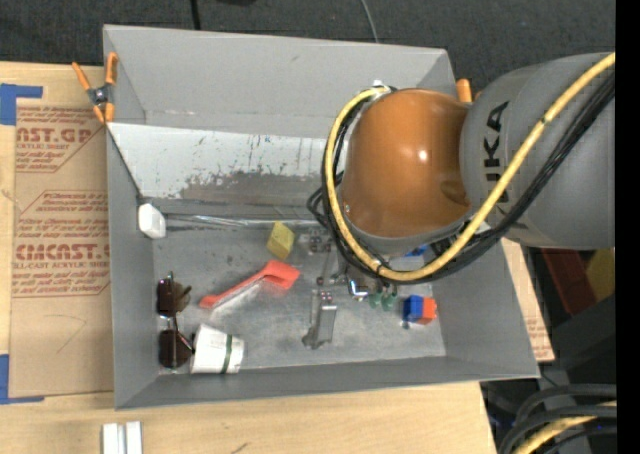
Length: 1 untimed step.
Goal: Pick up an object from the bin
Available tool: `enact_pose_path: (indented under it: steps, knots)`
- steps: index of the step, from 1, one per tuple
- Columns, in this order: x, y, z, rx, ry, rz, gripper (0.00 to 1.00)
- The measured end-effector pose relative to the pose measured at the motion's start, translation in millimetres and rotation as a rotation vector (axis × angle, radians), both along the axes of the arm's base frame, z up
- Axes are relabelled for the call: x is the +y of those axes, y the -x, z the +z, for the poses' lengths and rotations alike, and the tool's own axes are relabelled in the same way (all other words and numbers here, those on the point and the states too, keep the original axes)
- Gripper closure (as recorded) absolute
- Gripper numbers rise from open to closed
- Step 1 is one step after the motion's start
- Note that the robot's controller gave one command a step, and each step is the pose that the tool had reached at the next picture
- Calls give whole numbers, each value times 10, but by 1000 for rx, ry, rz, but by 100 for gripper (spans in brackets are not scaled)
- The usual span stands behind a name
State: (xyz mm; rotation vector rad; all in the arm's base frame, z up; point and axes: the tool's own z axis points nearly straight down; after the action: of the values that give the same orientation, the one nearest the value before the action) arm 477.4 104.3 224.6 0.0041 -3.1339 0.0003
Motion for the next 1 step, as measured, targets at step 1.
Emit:
enact_pose_path:
  steps: [1]
  knots:
    - [-6, -16, 44, -8, -1, -2, 0]
